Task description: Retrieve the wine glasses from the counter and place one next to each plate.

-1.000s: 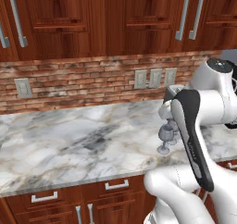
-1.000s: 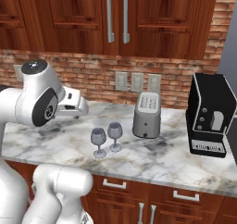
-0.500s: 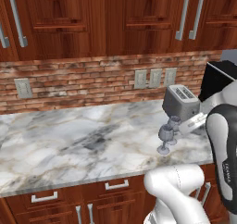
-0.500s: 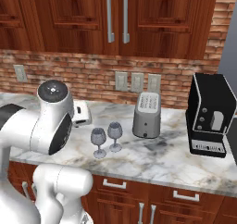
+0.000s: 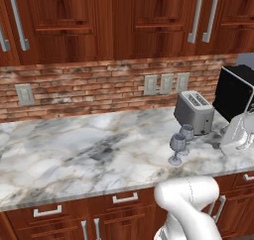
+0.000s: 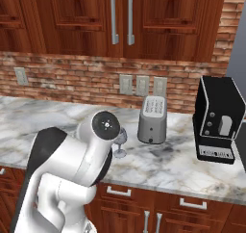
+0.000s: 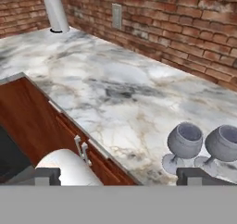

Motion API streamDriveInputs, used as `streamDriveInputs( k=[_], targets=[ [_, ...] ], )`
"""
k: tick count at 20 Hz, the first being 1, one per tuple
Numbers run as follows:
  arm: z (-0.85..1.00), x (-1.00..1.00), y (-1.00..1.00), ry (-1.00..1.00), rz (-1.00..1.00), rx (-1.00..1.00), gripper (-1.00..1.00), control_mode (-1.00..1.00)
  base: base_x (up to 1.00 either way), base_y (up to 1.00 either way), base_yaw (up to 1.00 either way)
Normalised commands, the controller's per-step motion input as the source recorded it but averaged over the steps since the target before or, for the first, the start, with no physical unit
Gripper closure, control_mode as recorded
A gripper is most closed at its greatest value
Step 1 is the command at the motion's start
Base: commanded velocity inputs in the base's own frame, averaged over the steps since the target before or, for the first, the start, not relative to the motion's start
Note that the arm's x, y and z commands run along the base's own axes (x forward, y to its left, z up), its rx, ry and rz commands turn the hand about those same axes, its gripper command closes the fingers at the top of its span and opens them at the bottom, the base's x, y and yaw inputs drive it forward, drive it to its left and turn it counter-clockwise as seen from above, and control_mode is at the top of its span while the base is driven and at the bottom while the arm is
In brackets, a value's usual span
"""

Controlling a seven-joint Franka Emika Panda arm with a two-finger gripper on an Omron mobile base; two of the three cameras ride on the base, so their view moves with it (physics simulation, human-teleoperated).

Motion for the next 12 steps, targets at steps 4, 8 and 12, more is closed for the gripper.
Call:
streamDriveInputs(
  k=[4,8,12],
  targets=[
    [-0.21,0.07,-0.24,-0.2,0.17,0.06,-1.0,-1.0,0.0,0.0,0.0],
    [-0.27,0.12,-0.23,-0.19,0.22,0.08,-1.0,-1.0,0.0,0.0,0.0],
    [-0.33,0.26,-0.22,-0.15,0.19,0.11,-1.0,-1.0,0.0,0.0,0.0]
  ],
)
